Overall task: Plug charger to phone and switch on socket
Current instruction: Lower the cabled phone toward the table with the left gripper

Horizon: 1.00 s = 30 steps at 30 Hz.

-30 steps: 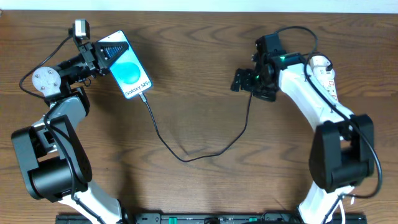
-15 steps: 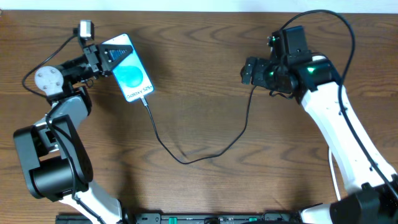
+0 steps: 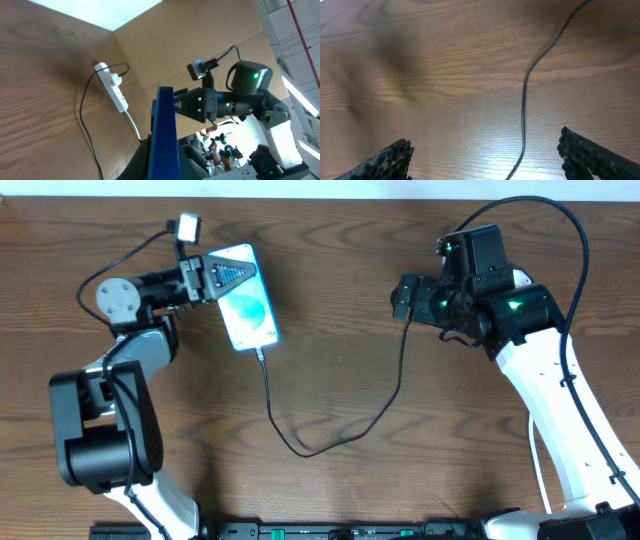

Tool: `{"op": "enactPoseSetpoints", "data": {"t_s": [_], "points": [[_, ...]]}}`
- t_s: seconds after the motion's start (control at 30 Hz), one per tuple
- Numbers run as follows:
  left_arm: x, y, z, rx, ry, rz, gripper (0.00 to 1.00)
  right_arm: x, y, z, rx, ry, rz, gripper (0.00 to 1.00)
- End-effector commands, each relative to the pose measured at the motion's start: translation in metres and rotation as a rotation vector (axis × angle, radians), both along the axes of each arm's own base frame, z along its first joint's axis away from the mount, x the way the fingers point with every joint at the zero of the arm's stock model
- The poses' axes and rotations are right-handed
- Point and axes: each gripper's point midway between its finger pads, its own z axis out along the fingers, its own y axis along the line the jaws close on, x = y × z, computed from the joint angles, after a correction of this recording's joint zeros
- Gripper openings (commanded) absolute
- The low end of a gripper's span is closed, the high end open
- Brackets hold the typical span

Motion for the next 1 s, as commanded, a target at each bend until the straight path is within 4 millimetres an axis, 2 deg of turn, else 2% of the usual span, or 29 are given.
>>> {"op": "enactPoseSetpoints", "data": {"t_s": [0.0, 0.4, 0.5, 0.8, 0.97], "points": [[0.003, -0.007, -0.026, -0.004, 0.037, -0.016, 0.07, -0.001, -0.001, 0.01, -0.014, -0.031, 0.004, 0.92], [0.032, -0.002, -0.107, -0.07, 0.251, 0.062, 0.08, -0.002, -0.002, 0.009, -0.018, -0.026, 0.002, 0.92], [0.039, 0.0, -0.115, -0.089, 0.275, 0.099, 0.08, -0.002, -0.002, 0.009, -0.019, -0.026, 0.002, 0.93], [0.055, 0.009, -0.12, -0.127, 0.333, 0.193, 0.07, -0.001, -0.002, 0.009, -0.018, -0.026, 0.001, 0.93], [0.064, 0.013, -0.138, -0.122, 0.42, 0.243, 0.07, -0.002, -0.002, 0.009, -0.018, -0.026, 0.002, 0.93]]}}
